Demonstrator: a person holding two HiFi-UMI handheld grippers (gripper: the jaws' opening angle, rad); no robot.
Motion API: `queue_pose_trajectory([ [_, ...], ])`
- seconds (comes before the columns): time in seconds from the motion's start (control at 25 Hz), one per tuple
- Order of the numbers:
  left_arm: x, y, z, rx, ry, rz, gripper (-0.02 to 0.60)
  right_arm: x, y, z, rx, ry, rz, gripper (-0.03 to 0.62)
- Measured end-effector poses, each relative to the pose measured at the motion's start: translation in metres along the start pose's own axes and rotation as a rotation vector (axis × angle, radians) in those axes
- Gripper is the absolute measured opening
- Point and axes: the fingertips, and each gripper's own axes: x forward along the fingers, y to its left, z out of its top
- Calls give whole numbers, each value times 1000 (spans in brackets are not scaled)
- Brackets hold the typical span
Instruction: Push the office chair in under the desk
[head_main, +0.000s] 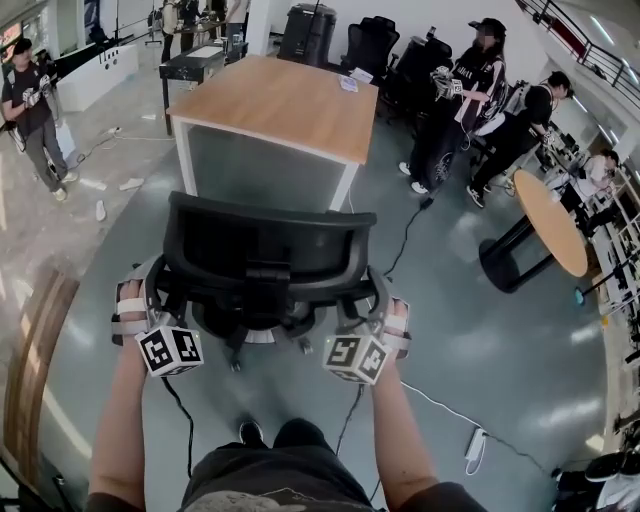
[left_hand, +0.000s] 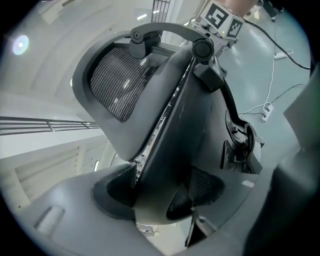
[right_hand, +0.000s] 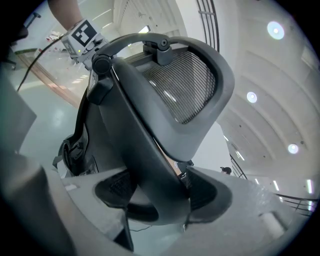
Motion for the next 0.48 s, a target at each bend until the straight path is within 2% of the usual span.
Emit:
queue_pose_trajectory([
  [0.12, 14, -2, -5, -2, -8, 1, 311, 9, 6, -1, 2, 4, -7, 282],
  [0.48, 12, -5, -3, -1, -22, 36, 316, 11, 7, -3, 5, -23, -27, 283],
])
